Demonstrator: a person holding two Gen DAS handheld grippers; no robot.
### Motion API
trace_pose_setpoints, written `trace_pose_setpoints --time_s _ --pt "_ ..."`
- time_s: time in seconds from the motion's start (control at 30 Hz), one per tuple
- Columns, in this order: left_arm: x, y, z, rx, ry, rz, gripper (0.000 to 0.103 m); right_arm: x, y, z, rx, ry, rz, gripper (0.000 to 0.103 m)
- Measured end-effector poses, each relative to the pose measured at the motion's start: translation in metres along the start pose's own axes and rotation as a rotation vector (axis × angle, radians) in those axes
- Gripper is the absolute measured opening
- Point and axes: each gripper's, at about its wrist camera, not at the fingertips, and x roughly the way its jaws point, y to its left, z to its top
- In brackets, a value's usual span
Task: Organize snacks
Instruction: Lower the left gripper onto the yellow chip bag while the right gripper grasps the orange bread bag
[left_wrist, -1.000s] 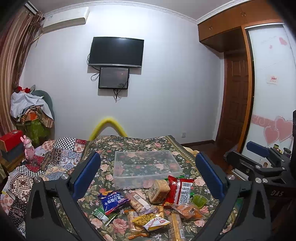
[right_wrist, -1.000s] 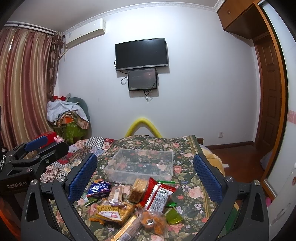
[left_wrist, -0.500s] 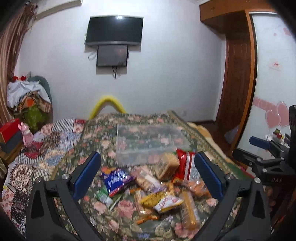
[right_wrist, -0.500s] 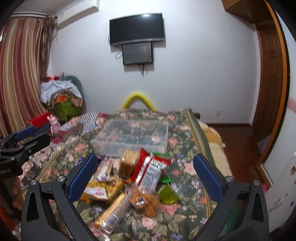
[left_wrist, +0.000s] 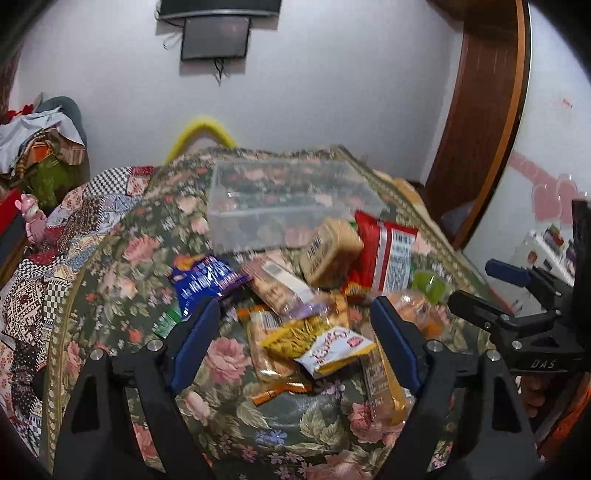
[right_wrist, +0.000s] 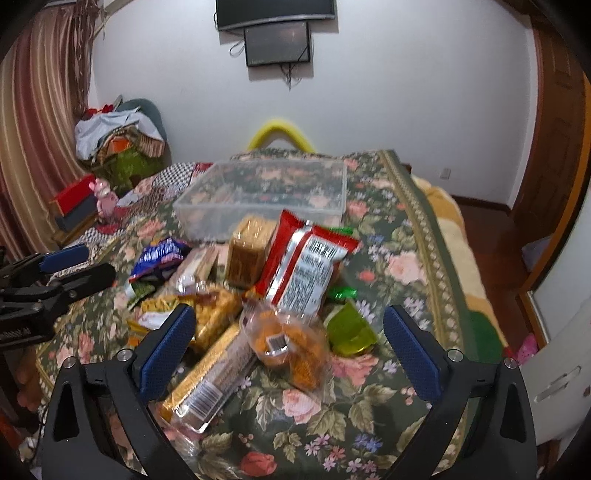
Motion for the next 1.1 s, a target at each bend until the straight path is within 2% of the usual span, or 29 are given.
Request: trace_pose_setpoints --time_s 0.27,0.37,0.5,0.6,0.73,0.97,1.1 --pt "0.033 -0.009 -0.009 0.006 0.107 -0.014 0.082 0.022 -0.005 -0.007 0.014 0.073 0.053 0.074" --pt "0.045 -0.008 -0.012 -0.006 0.141 -0.023 0.083 0.027 -0.006 -0.009 0.015 0.092 0.071 0.071" --pt "0.059 -0.005 -0.017 -0.026 0.189 -0.036 0.085 0.036 -0.007 -0.010 0.026 0.126 0.090 0.070" --pt "0.065 -0.004 -0.019 -0.029 0.188 -0.040 0.088 0.045 -0.010 -0.012 0.044 0.158 0.100 0.070" --pt "0.079 -0.004 -0.024 -0.025 0.226 -0.041 0.088 0.057 -0.018 -0.017 0.086 0.201 0.114 0.070" --pt "0.082 -0.005 -0.029 0.006 0.187 -0.011 0.088 0.058 -0.018 -0.020 0.090 0.204 0.120 0.070" --pt "0.078 -0.005 -0.030 0.021 0.181 -0.010 0.081 0.059 -0.016 -0.021 0.084 0.200 0.118 0.070"
